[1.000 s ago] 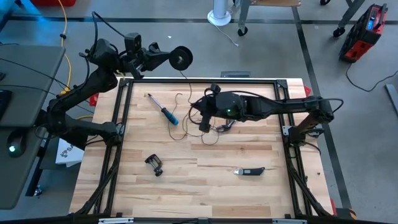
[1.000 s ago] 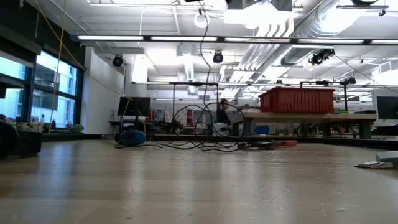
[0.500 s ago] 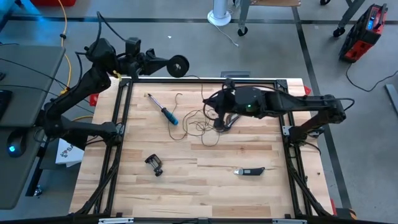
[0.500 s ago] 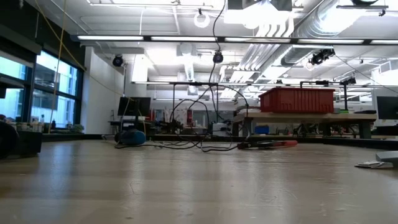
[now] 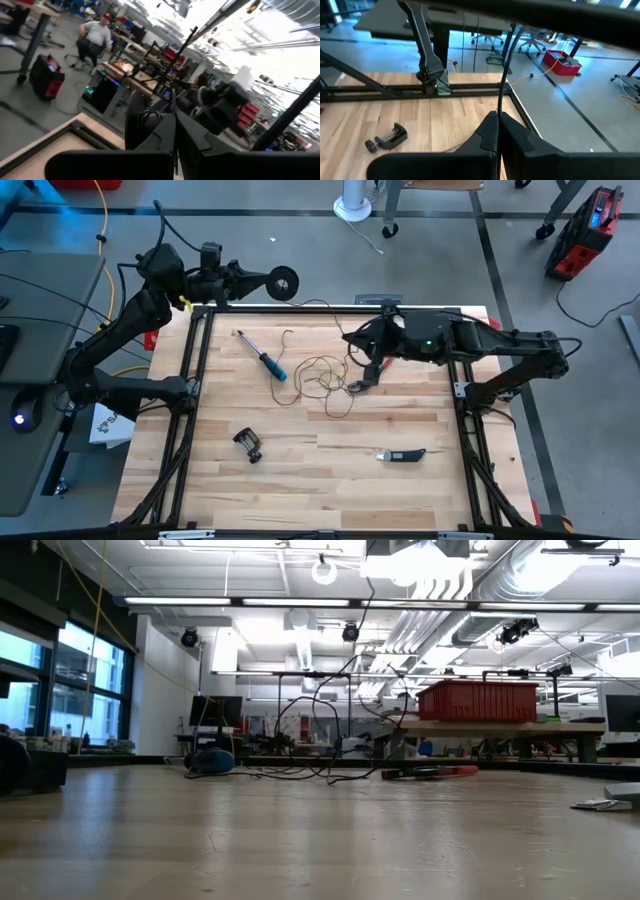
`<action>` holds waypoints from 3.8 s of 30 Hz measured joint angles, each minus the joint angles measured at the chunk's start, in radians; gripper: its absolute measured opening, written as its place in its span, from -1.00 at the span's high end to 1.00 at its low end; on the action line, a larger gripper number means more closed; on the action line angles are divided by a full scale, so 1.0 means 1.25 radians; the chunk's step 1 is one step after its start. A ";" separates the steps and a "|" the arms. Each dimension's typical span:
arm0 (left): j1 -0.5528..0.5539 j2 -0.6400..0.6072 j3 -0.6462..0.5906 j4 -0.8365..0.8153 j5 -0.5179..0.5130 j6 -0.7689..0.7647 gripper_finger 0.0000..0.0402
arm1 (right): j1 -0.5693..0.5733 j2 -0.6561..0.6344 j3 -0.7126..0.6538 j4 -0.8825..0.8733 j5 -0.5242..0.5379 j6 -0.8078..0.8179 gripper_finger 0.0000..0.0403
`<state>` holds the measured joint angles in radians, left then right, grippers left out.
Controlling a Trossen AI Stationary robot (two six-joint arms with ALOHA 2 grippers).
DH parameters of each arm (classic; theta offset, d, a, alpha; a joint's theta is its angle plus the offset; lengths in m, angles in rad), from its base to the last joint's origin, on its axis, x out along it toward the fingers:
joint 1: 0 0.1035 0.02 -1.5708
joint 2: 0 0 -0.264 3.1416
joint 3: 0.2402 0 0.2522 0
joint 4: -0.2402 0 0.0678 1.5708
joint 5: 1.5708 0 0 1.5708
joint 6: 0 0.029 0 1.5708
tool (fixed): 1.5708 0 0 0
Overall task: Coil cords
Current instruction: Coil the black wire onto the black spool
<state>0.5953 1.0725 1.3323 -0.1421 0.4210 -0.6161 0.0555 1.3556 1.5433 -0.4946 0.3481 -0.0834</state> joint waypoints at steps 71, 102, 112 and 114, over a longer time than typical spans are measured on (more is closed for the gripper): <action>-0.313 0.284 0.001 0.520 0.056 -0.414 1.00 | -0.034 -0.032 0.001 0.130 -0.128 -0.006 1.00; -0.305 0.282 0.001 0.725 0.053 -0.592 1.00 | -0.060 0.064 0.000 0.346 -0.234 0.103 1.00; -0.334 0.282 0.001 0.730 0.060 -0.633 1.00 | -0.082 0.066 0.000 0.412 -0.253 0.157 1.00; -0.337 0.282 0.001 0.730 0.049 -0.631 1.00 | -0.086 0.068 0.000 0.416 -0.278 0.179 1.00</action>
<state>0.1746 1.4250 1.3331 0.7700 0.4819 -1.4044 -0.0526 1.4401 1.5436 0.0258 0.0004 0.1409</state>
